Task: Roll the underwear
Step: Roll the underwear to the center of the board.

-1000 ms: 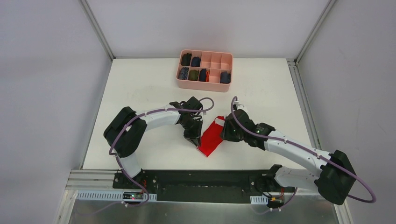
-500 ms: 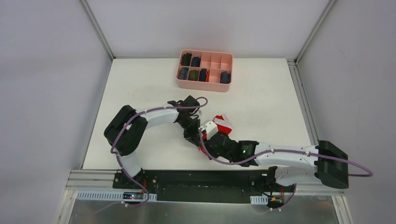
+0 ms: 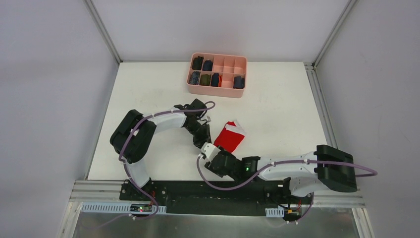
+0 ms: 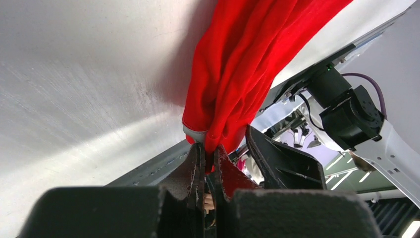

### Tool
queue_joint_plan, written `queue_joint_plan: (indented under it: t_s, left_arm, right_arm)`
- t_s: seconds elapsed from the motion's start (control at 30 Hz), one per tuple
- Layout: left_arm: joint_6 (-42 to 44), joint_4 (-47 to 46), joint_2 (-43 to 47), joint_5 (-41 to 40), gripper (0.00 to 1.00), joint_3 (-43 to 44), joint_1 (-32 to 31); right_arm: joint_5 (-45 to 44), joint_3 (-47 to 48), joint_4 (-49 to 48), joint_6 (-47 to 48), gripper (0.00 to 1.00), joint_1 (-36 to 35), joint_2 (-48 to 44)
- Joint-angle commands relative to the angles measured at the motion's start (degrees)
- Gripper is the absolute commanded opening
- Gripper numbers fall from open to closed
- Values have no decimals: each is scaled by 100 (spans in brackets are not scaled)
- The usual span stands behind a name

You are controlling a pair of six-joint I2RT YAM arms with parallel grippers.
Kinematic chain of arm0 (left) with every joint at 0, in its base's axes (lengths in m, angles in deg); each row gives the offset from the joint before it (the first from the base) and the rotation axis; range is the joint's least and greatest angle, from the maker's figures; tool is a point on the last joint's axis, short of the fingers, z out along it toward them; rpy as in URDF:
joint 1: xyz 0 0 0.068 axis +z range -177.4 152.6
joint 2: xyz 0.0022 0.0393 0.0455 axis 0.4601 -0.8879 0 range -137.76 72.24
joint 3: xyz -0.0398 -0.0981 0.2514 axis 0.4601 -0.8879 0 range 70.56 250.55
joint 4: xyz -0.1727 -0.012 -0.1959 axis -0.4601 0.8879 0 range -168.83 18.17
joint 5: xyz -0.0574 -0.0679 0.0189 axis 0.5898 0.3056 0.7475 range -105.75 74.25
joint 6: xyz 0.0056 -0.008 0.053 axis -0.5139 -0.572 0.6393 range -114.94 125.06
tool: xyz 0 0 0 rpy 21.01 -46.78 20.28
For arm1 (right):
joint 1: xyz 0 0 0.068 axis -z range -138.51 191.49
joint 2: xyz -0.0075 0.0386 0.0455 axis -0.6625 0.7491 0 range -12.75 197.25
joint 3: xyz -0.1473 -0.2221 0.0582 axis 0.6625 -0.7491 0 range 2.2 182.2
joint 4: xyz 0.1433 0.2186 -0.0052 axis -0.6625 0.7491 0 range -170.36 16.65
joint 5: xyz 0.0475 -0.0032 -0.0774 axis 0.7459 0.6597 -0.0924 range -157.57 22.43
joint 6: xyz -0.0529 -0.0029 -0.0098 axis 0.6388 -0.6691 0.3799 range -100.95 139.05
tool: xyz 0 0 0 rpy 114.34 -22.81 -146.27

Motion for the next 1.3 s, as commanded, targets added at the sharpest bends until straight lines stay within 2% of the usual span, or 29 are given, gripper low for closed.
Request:
queue_joint_plan:
  t_s: [0.0, 0.43, 0.5, 0.7, 0.77, 0.87, 0.93, 1.27]
  left_arm:
    - [-112, 100, 97, 252, 0, 145, 4]
    - [-162, 105, 97, 441, 0, 334, 21]
    - [-166, 101, 111, 446, 0, 318, 29]
    - [-162, 101, 185, 448, 0, 236, 54]
    - [-152, 101, 214, 435, 0, 208, 56]
    - [-125, 101, 217, 446, 0, 157, 65]
    - [-115, 101, 227, 433, 0, 131, 73]
    - [3, 101, 289, 491, 0, 141, 127]
  right_arm:
    - [-434, 258, -347, 472, 57, -130, 243]
    - [-1878, 203, -1434, 1341, 55, -477, 1262]
    - [-2022, 192, -1516, 1392, 51, -481, 1351]
    - [-2204, 191, -1586, 1410, 27, -481, 1407]
    - [-2203, 199, -1587, 1364, 21, -477, 1395]
    - [-2195, 190, -1588, 1240, 5, -465, 1373]
    - [-2095, 162, -1574, 1128, 0, -434, 1302]
    - [-789, 30, -918, 418, 0, -10, 495]
